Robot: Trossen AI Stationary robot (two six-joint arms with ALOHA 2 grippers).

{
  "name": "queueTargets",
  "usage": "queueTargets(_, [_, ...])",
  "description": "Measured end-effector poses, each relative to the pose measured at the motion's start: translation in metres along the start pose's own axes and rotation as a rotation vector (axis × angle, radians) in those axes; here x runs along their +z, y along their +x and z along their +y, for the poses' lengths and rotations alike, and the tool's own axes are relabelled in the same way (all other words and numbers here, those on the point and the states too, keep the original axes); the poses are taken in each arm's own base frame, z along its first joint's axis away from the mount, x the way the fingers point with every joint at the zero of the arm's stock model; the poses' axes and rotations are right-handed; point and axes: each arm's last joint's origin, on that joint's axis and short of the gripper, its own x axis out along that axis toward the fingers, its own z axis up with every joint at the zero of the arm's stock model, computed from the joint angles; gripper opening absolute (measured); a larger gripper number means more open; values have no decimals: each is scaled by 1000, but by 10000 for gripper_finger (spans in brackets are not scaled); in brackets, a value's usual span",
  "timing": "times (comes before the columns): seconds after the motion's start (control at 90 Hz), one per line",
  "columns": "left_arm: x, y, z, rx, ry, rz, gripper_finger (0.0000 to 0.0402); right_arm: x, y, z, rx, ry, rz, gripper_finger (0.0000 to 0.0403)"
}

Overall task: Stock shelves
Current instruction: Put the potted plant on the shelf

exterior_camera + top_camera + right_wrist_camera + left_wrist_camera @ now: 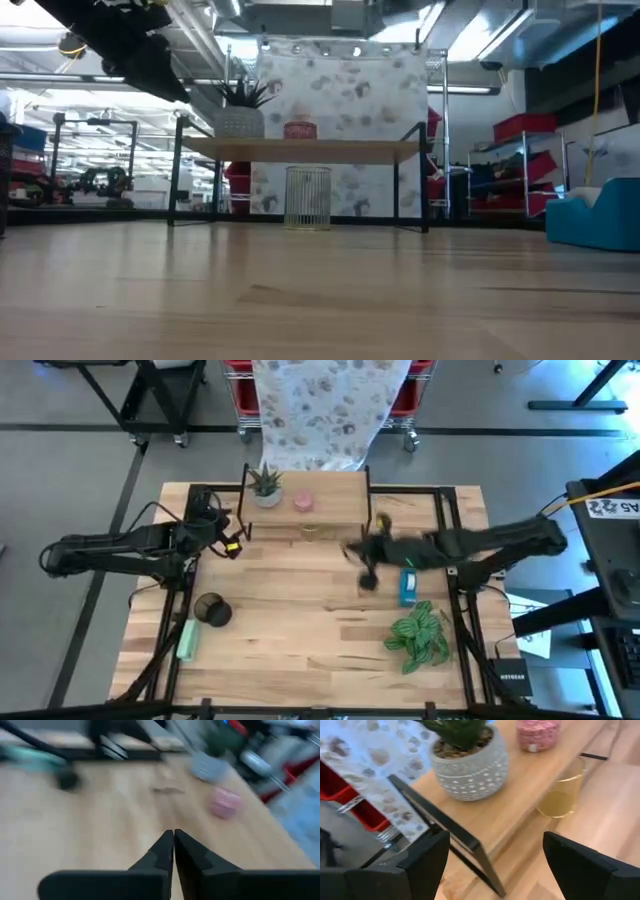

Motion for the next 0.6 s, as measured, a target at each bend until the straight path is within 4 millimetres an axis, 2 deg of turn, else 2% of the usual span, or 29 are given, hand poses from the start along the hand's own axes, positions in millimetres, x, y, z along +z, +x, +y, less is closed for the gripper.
queueTargets(0.156, [0, -3, -5, -52, 10, -6, 303, -19, -21, 59, 275, 116, 86, 0])
queueTargets(0.267, [1, -5, -8, -85, 13, -23, 303, -41, -22, 98, 453, 336, 235, 1])
queueTargets(0.367, [3, -7, -12, -114, -8, -47, 303, -64, -16, 128, 461, 497, 390, 8])
queueTargets(0.467, [5, -10, -15, -144, -25, -75, 303, -92, -6, 164, 463, 619, 526, 34])
queueTargets(0.6, [9, -15, -21, -207, -29, -125, 303, -138, -5, 225, 550, 702, 616, 94])
